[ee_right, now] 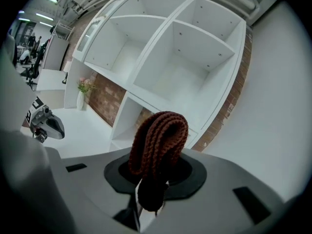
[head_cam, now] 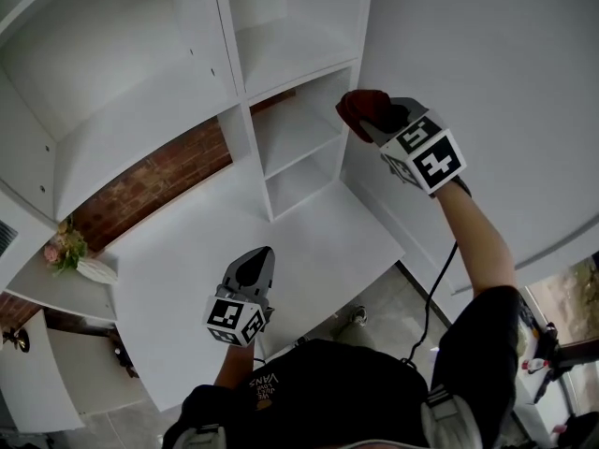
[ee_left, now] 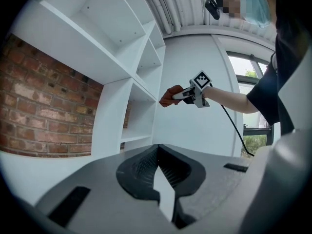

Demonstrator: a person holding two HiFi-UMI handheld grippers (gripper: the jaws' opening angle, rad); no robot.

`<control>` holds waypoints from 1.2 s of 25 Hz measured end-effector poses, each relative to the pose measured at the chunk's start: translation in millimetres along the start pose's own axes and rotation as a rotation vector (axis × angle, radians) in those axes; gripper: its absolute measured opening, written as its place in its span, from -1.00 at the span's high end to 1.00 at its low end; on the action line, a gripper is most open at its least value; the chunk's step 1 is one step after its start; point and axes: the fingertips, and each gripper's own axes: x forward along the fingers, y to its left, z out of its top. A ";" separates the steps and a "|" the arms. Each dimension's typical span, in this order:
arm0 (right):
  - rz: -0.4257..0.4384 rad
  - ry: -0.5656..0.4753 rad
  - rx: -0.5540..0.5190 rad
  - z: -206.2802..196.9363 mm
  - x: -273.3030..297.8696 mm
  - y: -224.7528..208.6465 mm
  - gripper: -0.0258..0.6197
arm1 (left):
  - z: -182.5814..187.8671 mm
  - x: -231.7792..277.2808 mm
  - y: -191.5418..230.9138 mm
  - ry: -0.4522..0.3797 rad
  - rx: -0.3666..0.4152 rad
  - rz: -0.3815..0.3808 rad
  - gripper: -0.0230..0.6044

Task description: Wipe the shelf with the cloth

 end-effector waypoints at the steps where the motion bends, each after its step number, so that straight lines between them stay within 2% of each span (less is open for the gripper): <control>1: 0.009 0.005 0.014 -8.9 -1.9 7.1 0.63 | 0.3 0.4 -2.8 0.002 0.003 -0.006 0.91; 6: 0.061 0.003 0.094 -51.9 -12.4 43.8 0.63 | 4.0 2.0 -21.2 0.001 0.026 -0.015 0.91; 11: 0.109 -0.035 0.189 -92.2 -37.3 80.8 0.63 | 1.5 0.9 -49.3 -0.001 0.039 0.010 0.91; 23: 0.152 -0.105 0.380 -197.0 -140.8 158.3 0.63 | -37.5 -20.1 -166.6 0.025 0.017 0.058 0.91; 30: 0.187 -0.145 0.469 -240.5 -192.6 202.5 0.63 | -57.1 -46.7 -223.7 0.026 0.025 0.101 0.91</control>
